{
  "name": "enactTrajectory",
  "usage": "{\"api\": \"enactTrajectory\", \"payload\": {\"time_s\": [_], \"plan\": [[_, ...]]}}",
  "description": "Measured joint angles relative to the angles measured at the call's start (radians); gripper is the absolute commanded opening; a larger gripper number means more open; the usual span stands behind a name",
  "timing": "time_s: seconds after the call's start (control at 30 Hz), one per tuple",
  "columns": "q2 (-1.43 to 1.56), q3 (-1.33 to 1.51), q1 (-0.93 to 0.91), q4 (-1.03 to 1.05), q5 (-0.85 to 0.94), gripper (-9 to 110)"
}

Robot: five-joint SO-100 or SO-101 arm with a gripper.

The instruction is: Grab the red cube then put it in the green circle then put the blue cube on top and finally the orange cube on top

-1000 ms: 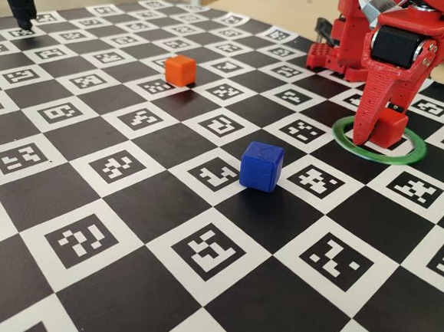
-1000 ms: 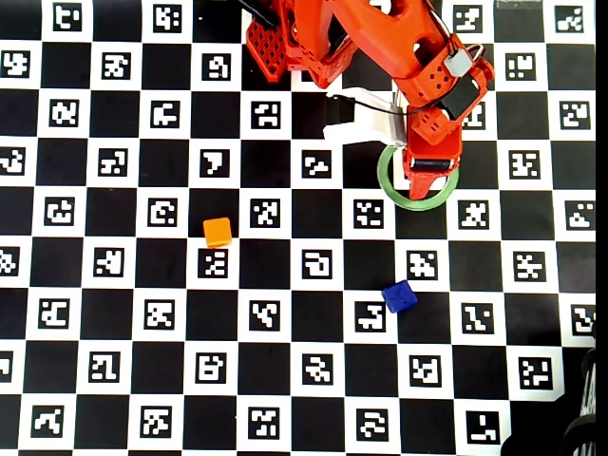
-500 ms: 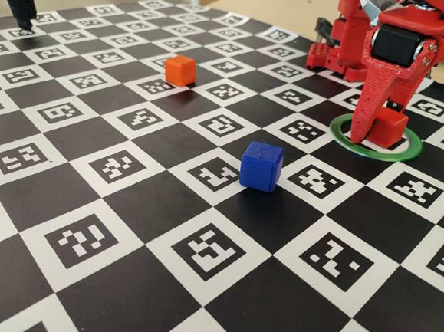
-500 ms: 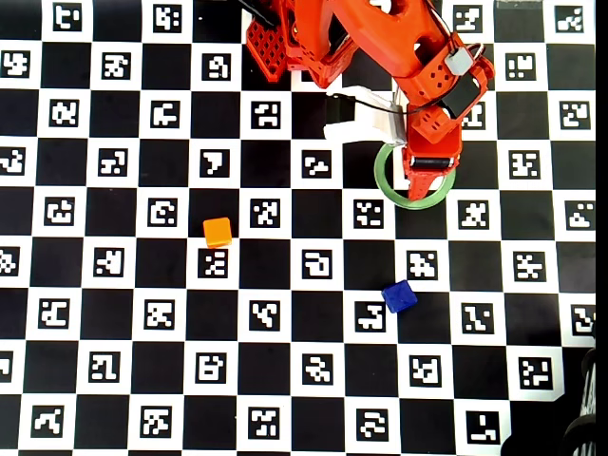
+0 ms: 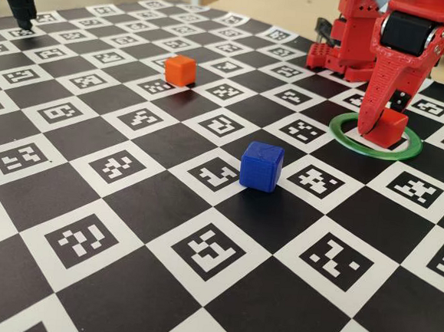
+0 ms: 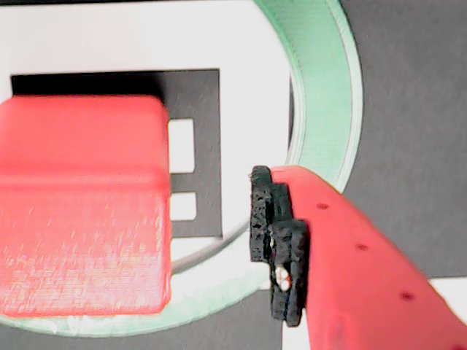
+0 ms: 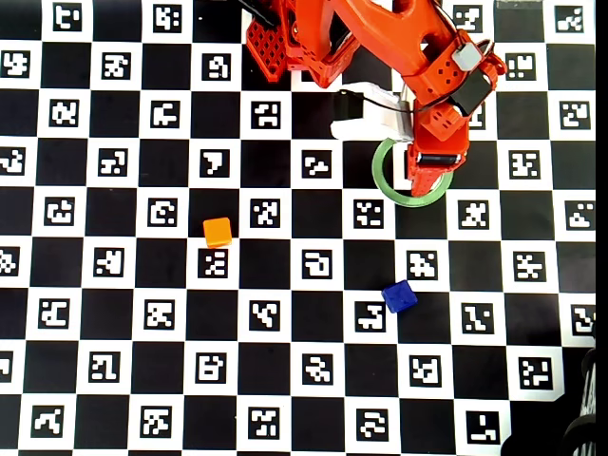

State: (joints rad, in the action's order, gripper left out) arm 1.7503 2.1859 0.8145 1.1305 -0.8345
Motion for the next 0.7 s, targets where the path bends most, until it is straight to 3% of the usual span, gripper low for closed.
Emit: {"api": "enactTrajectory", "payload": {"time_s": [0.7], "plan": [[0.035,-0.334,-0.094,0.27,0.034,36]]}}
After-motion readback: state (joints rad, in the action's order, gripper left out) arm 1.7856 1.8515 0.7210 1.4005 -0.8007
